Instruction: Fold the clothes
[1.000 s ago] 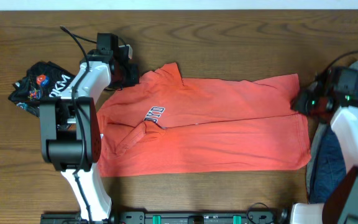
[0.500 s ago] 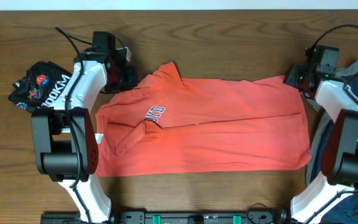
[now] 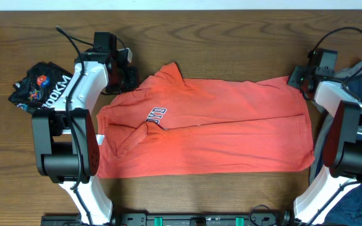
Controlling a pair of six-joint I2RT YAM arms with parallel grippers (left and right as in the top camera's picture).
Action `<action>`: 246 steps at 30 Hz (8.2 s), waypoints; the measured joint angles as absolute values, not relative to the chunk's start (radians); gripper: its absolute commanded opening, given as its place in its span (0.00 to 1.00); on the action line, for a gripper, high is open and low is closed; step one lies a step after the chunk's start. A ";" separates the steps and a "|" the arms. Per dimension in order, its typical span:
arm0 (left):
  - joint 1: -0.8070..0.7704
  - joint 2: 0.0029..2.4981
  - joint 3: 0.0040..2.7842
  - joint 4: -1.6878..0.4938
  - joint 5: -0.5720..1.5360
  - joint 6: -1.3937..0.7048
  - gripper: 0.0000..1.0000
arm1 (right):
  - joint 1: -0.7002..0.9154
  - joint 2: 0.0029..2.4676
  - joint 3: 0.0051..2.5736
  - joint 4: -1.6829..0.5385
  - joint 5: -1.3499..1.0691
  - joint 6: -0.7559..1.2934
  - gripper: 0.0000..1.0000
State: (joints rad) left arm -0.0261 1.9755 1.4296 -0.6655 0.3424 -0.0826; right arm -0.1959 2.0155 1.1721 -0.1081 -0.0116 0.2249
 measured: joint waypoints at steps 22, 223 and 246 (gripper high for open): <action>0.085 1.845 1.430 -0.903 0.425 -0.127 0.06 | -0.196 1.767 1.184 -0.426 0.059 0.278 0.01; -0.181 1.573 0.736 -0.367 0.088 -0.417 0.58 | -0.265 1.655 0.821 -0.508 -0.019 0.099 0.71; -0.105 1.486 0.846 -0.622 0.134 -0.222 0.98 | -0.273 1.676 0.888 -0.710 -0.064 0.123 0.79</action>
State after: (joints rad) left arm -0.1055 1.4864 0.8463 -0.6220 0.1337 -0.2218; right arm -0.2733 1.6756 0.8879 -0.7105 -0.0643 0.1230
